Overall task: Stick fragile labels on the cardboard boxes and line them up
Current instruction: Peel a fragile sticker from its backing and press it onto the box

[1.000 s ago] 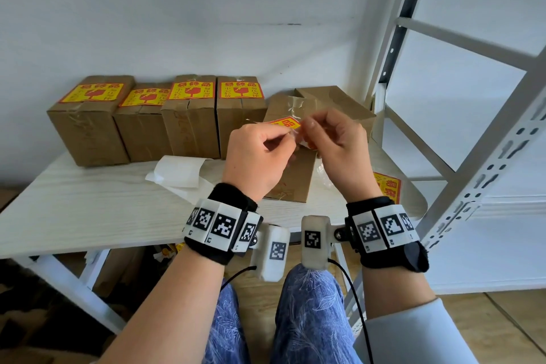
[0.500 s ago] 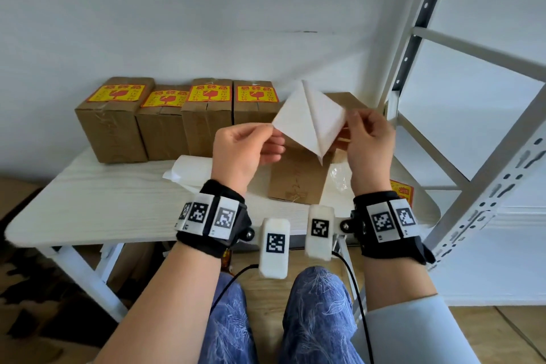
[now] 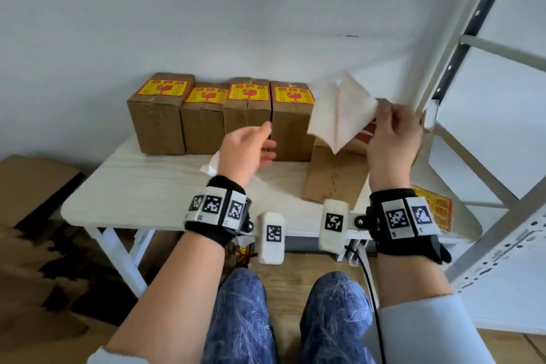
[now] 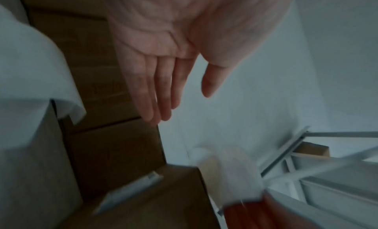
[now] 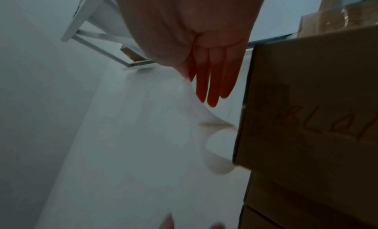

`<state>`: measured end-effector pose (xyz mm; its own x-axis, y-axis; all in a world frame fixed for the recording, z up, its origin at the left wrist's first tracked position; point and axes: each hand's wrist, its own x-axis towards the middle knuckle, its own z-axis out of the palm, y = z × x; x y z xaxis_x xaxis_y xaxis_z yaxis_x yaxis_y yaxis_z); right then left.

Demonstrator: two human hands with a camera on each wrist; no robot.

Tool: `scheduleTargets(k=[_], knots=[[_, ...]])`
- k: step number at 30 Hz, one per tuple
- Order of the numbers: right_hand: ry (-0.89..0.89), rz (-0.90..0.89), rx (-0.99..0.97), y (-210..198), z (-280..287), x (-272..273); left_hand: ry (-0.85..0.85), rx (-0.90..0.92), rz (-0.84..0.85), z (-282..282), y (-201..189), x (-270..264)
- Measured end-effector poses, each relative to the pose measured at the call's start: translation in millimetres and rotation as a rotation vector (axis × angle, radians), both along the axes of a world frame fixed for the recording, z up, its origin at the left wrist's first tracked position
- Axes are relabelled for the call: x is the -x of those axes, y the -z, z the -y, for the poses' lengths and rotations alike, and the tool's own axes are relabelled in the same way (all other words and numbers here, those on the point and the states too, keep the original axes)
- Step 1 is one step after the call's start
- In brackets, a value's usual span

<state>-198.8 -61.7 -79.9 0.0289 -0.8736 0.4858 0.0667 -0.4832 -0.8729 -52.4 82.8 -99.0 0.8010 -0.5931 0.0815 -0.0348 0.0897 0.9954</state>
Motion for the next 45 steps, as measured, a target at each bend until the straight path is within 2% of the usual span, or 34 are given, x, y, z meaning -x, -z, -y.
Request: scheduleTargets(k=[2, 4, 6, 9, 11, 17, 20, 23, 27, 29, 32, 34, 36, 37, 39, 41, 42, 45], knots=[[-0.081, -0.031, 0.077, -3.6, -12.0, -8.3, 0.130, -0.017, -0.022, 9.3, -3.7, 11.3], [-0.162, -0.053, 0.130, -5.7, -20.1, -13.6, 0.189, 0.008, -0.069, 15.0, -8.0, 17.0], [-0.209, -0.079, 0.171, -7.4, -28.2, -17.7, 0.145, 0.026, -0.036, 17.9, -8.3, 16.9], [-0.243, -0.095, 0.192, -5.1, -30.9, -22.6, 0.001, 0.027, 0.154, 16.8, -3.2, 12.4], [-0.193, -0.084, 0.127, -2.0, -24.3, -24.6, -0.075, 0.018, 0.195, 14.1, 1.7, 2.0], [0.061, 0.099, -0.121, 3.1, 9.6, -15.1, -0.283, -0.112, 0.085, -2.1, 16.8, -39.6], [0.177, 0.121, -0.069, 1.1, 19.0, -7.3, -0.296, -0.213, 0.051, -5.5, 26.0, -52.9], [0.181, 0.106, -0.006, -0.3, 13.1, -10.5, -0.278, -0.279, 0.058, -1.6, 31.3, -55.5], [0.157, 0.039, 0.077, 1.4, 3.0, -15.9, -0.234, -0.276, 0.001, 5.5, 34.2, -51.3], [0.127, 0.019, 0.081, 3.5, 1.5, -16.4, -0.241, -0.322, 0.089, 6.2, 32.6, -49.1], [0.084, 0.010, 0.120, 6.3, -1.2, -15.9, -0.271, -0.421, 0.339, 4.4, 26.3, -43.0], [0.051, 0.006, 0.166, 7.5, -4.3, -15.5, -0.305, -0.412, 0.481, 3.2, 17.1, -33.1], [0.010, 0.004, 0.216, 8.2, -8.7, -14.5, -0.314, -0.328, 0.565, 4.3, 2.6, -20.6], [-0.014, 0.001, 0.242, 8.5, -10.5, -13.7, -0.274, -0.258, 0.568, 6.4, -4.6, -15.2], [-0.052, -0.024, 0.288, 8.5, -13.3, -11.4, -0.058, -0.165, 0.468, 11.9, -20.0, -2.6], [-0.080, -0.049, 0.320, 7.2, -14.2, -7.4, 0.185, -0.148, 0.379, 18.5, -30.9, 10.5], [-0.101, -0.059, 0.329, 6.6, -13.8, -4.9, 0.255, -0.151, 0.371, 22.1, -35.1, 16.9], [-0.183, -0.114, 0.333, 4.6, -13.1, 5.2, 0.308, -0.150, 0.343, 33.6, -44.2, 31.6]])
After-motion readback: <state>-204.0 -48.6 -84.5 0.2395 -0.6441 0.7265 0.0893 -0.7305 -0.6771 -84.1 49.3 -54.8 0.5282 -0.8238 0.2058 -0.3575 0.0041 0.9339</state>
